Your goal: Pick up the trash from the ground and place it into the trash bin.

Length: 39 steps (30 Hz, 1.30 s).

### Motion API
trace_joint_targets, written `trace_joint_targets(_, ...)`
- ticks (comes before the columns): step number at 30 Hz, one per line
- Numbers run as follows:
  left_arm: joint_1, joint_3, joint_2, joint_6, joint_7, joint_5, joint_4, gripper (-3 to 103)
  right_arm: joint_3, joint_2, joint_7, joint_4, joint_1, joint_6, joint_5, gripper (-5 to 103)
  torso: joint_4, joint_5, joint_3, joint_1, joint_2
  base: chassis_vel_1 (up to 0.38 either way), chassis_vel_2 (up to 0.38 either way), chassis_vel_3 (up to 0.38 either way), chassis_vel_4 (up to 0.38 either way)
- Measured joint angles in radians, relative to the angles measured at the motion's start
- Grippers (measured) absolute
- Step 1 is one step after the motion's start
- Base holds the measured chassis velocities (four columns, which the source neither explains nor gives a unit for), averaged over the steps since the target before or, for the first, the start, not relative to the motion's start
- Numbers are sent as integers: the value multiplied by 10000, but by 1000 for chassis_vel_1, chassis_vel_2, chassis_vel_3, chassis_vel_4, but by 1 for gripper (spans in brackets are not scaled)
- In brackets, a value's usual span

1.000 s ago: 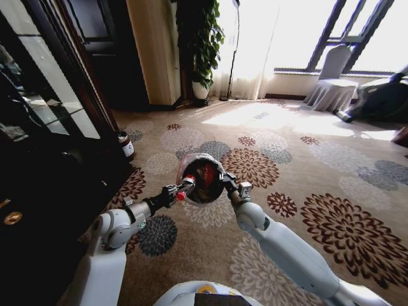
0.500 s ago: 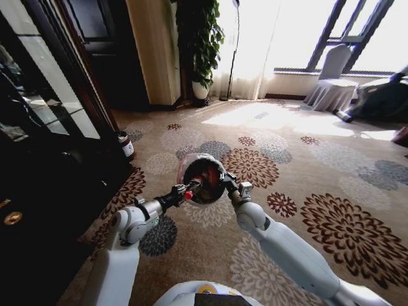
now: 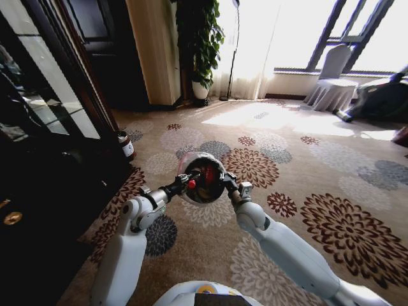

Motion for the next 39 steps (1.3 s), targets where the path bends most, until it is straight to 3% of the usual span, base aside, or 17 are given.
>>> trace_joint_targets(7, -67, 320, -141, -172, 211, 483, 245, 24, -3, -6, 4, -1, -1, 0, -3, 0, -1, -2, 0, 0, 0, 0, 0, 0, 0)
trace_joint_targets(15, 346, 450, -49, 293, 458, 893, -237, 22, -12, -3, -4, 0, -3, -1, 3, 0, 2, 0, 0, 0, 0, 0, 0, 0, 0)
trace_joint_targets(21, 998, 422, 53, 481, 502, 800, -1256, 48, -13, 1, -17, 1, -3, -1, 4, 0, -1, -2, -1, -1, 0, 0, 0, 0, 0)
trace_joint_targets(23, 1034, 394, 59, 487, 525, 802, -1294, 48, -13, 0, -18, 1, -4, -1, 4, 0, -1, -1, -1, -1, 0, 0, 0, 0, 0)
trace_joint_targets(25, 1193, 221, 143, 493, 553, 767, -1467, 64, -13, 0, -18, 1, -3, -1, 4, 0, -1, -4, -1, -1, 0, 0, 0, 0, 0)
trace_joint_targets(29, 1389, -2, 270, 519, 515, 529, -1830, 70, -14, -1, -19, 1, -2, -1, 4, 0, -1, -2, -1, -1, 0, 0, 0, 0, 0)
trace_joint_targets(31, 1682, -322, 363, 616, 403, 144, -2326, 86, -13, -3, -19, 1, -2, -3, 3, 0, -1, -2, -1, -1, 0, 0, 0, 0, 0)
trace_joint_targets(36, 2091, -842, 430, 817, 261, -362, -2932, 98, -13, -3, -19, 1, -1, -4, 2, 0, -1, -2, -1, -1, 0, 0, 0, 0, 0)
trace_joint_targets(39, 2238, -1125, 472, 949, 199, -600, -3167, 100, -12, -3, -19, 1, -2, -4, 1, 0, -1, -2, -1, -1, 0, 0, 0, 0, 0)
